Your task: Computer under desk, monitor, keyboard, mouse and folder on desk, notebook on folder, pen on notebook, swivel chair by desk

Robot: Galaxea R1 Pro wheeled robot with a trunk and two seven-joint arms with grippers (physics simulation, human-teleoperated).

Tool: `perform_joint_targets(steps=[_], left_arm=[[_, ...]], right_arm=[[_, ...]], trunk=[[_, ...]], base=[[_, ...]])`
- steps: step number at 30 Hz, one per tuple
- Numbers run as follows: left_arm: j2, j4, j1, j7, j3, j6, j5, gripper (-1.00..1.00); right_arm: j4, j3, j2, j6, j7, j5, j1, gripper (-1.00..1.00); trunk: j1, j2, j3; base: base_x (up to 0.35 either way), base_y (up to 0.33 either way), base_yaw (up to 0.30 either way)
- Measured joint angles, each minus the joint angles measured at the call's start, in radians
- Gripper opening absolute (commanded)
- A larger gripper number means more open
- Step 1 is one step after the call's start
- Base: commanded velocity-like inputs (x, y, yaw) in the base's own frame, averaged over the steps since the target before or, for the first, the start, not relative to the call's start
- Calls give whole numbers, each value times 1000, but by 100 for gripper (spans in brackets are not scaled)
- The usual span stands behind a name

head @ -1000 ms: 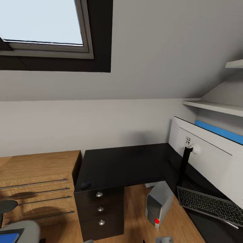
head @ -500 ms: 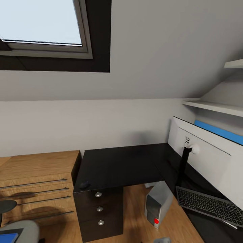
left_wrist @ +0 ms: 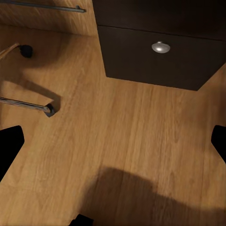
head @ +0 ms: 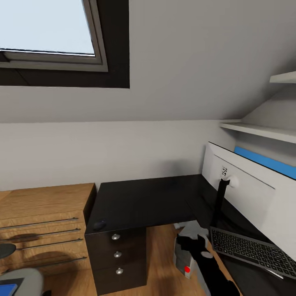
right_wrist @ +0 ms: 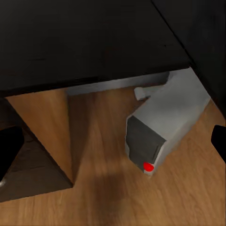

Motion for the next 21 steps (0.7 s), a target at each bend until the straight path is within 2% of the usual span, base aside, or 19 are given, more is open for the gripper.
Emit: perform_joint_targets(steps=[1,3,4,5,6,9,12,14,15,18,21], left_arm=[[0,0,0,0,0,-1,0,100],[0,1,0,1,0,-1,0,100],[0,1,0,1,0,-1,1,100],[0,1,0,1,1,-1,1,100],[0,1,0,1,0,-1,1,100],[0,1,0,1,1,-1,0,100],[0,0,0,1,1,-1,-1,100],[0,1,0,1,1,-1,-1,100],[0,2,0,1,1,-2,0,100],[0,8,0,0,2,-2,0,100],[0,12,0,0,2,-3,-1,100]], right_arm=[[-9,-18,0,60,0,-17,-55,100],[2,-43,0,125,0,-41,-140,100],[28,-55,-1,151,0,-52,-191,100],[44,-61,-1,160,0,-56,-214,100],[136,-95,-9,184,-3,-68,-297,100],[169,-138,-21,188,-5,-71,-326,100],[186,-212,-36,189,-4,-74,-338,100],[188,-246,-40,190,-2,-76,-340,100],[186,-277,-42,191,2,-76,-341,100],[167,-321,-42,193,12,-78,-342,100],[146,-340,-41,194,25,-78,-342,100]], trunk=[[0,0,0],[0,0,0],[0,0,0],[0,0,0],[0,0,0],[0,0,0],[0,0,0],[0,0,0],[0,0,0],[0,0,0],[0,0,0]], base=[[0,-1,0],[0,0,0],[0,0,0],[0,0,0],[0,0,0],[0,0,0],[0,0,0],[0,0,0],[0,0,0],[0,0,0],[0,0,0]])
